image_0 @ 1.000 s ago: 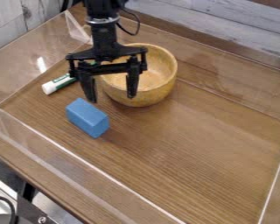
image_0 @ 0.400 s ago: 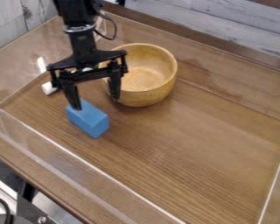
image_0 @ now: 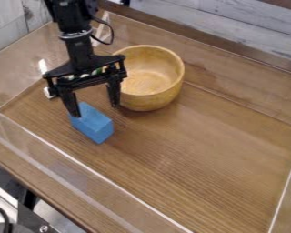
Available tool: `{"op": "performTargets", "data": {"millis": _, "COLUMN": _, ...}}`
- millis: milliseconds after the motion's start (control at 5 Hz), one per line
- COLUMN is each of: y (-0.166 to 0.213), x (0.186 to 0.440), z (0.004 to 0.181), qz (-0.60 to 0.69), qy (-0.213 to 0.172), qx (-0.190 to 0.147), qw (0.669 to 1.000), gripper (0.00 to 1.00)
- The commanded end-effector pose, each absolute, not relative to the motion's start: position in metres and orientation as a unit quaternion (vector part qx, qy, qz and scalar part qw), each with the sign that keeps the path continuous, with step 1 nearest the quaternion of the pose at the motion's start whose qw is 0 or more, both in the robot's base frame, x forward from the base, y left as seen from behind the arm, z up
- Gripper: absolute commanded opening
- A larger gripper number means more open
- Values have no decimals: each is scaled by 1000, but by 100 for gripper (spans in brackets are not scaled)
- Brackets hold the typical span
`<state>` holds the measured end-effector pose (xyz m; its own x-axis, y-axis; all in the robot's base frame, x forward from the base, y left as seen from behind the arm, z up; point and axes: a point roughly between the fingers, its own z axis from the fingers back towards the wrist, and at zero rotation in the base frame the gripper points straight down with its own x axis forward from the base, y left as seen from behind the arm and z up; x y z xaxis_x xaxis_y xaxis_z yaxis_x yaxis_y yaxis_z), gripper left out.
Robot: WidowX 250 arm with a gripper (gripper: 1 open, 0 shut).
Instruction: Put the blue block in the brown bowl
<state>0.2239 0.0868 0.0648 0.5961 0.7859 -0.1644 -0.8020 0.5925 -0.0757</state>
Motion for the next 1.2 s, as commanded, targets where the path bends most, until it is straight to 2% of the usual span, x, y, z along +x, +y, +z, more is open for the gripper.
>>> {"op": "performTargets", "data": {"millis": 0, "y": 92, "x": 228, "z": 71, "qz": 456, "qy": 34, "qx": -71, "qw": 887, "gripper": 100}}
{"op": "performTargets", "data": {"millis": 600, "y": 95, "x": 227, "z": 61, "qz": 471, "qy": 29, "qx": -63, "qw": 879, "gripper": 100}}
{"op": "performTargets", "data": {"millis": 1000, "y": 93, "x": 227, "z": 48, "qz": 480, "qy": 26, "qx": -68, "qw": 874, "gripper": 100}}
